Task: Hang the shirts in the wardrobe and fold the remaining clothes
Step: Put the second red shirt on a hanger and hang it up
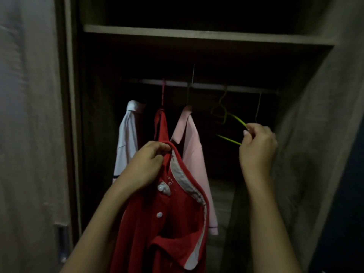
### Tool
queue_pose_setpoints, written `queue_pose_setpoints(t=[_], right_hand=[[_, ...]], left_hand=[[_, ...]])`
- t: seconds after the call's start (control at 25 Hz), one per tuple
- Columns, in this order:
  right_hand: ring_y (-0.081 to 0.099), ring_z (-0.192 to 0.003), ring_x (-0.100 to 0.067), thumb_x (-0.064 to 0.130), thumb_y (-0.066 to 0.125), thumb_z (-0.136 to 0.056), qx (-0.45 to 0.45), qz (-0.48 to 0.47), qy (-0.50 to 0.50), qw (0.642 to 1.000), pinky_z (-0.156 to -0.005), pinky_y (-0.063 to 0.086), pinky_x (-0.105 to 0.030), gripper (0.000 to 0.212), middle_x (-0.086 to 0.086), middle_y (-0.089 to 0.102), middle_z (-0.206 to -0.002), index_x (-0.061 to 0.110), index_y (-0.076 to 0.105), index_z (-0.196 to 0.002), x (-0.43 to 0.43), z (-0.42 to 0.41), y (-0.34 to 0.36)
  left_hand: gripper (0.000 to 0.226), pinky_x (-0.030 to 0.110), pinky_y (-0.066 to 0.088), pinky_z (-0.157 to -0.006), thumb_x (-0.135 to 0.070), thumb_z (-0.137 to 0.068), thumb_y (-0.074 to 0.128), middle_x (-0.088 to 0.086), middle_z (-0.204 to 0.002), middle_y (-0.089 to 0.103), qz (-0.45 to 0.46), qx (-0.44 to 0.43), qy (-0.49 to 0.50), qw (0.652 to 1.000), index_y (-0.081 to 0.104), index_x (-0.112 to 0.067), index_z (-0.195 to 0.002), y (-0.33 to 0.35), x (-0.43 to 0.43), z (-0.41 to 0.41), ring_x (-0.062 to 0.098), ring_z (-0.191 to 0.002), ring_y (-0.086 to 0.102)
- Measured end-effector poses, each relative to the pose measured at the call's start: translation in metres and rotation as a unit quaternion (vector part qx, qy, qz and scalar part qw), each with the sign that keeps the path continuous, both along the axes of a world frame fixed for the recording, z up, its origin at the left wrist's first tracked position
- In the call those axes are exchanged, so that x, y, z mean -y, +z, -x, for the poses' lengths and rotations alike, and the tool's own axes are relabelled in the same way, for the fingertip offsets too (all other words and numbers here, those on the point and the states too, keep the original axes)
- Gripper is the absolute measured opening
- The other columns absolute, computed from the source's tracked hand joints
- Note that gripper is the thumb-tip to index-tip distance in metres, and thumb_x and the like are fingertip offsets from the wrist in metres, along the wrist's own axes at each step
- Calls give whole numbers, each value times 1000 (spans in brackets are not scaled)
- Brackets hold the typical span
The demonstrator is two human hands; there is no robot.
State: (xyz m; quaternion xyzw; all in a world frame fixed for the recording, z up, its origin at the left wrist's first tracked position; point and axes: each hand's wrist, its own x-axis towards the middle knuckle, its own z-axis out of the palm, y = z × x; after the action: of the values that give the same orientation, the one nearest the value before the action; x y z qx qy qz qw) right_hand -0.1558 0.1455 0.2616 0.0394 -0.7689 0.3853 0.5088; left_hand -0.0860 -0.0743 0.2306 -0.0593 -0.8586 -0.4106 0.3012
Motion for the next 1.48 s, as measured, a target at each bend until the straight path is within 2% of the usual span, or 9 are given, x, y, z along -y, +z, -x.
queue_pose_setpoints(t=[0.32, 0.52, 0.64, 0.76, 1.12, 1.24, 1.32, 1.4, 1.48], right_hand=[[52, -110, -35, 23, 53, -95, 141, -104, -57, 983, -86, 45, -40, 30, -20, 59, -114, 0, 60, -114, -13, 57, 43], [56, -107, -37, 7, 54, -91, 204, -179, -81, 959, -90, 49, -44, 17, -20, 62, -109, 2, 61, -105, -7, 71, 59], [59, -105, -37, -1, 48, -91, 209, -185, -68, 958, -80, 48, -37, 20, -21, 61, -110, -1, 59, -108, -4, 77, 62], [59, -107, -35, -3, 45, -92, 209, -143, -38, 967, -69, 38, -30, 23, -21, 60, -115, -3, 59, -111, 1, 78, 62], [57, -109, -31, 1, 44, -95, 64, 16, -3, 998, -73, 34, -21, 29, -19, 55, -121, 1, 56, -122, 11, 62, 30], [59, -98, -23, 1, 47, -94, -16, 94, 20, 995, -71, 26, 1, 30, -21, 58, -115, -2, 58, -123, 11, 33, -4], [49, -85, -3, -1, 52, -92, -95, 126, 40, 987, -69, 25, 10, 30, -14, 59, -104, -5, 58, -121, 18, 7, -39], [41, -76, 5, 5, 56, -92, -115, 144, 50, 982, -68, 28, 8, 33, -3, 53, -99, -3, 56, -124, 25, -11, -75], [44, -66, -4, 14, 58, -92, -65, 169, 86, 980, -64, 31, 6, 37, -3, 54, -94, 1, 52, -126, 28, -20, -100]], left_hand=[[40, 18, 32, -101, 4, -89, 39, 0, -126, 53, -5, -4, -21, 1000, 59, -11, -120, 6, -23, 25, 4, -113, 48], [41, 17, 32, -100, 5, -89, 38, -2, -124, 53, -19, -4, -28, 999, 58, -10, -121, 7, -28, 31, 3, -113, 48], [42, 18, 33, -101, 6, -88, 37, -1, -125, 52, -29, -2, -27, 999, 58, -10, -121, 5, -27, 31, 6, -116, 49], [42, 20, 34, -102, 6, -88, 37, -1, -127, 52, -36, 1, -20, 999, 58, -11, -121, 3, -24, 28, 7, -117, 48], [43, 17, 32, -98, 8, -87, 37, 2, -129, 52, -37, -13, -6, 999, 58, -10, -120, 4, -20, 23, 6, -115, 48], [44, 17, 34, -99, 8, -86, 37, 2, -128, 52, -43, -14, -2, 999, 58, -10, -120, 1, -17, 20, 7, -116, 50], [45, 11, 36, -97, 10, -85, 37, 1, -124, 54, -59, -17, 7, 998, 59, -10, -118, -3, -13, 15, 6, -114, 52], [46, 13, 39, -98, 12, -83, 36, 1, -122, 57, -87, -18, 18, 996, 60, -10, -115, -10, -11, 9, 4, -110, 54], [48, 24, 42, -102, 13, -81, 35, 4, -123, 59, -112, -11, 26, 993, 61, -11, -114, -20, -9, 5, 5, -108, 56]])
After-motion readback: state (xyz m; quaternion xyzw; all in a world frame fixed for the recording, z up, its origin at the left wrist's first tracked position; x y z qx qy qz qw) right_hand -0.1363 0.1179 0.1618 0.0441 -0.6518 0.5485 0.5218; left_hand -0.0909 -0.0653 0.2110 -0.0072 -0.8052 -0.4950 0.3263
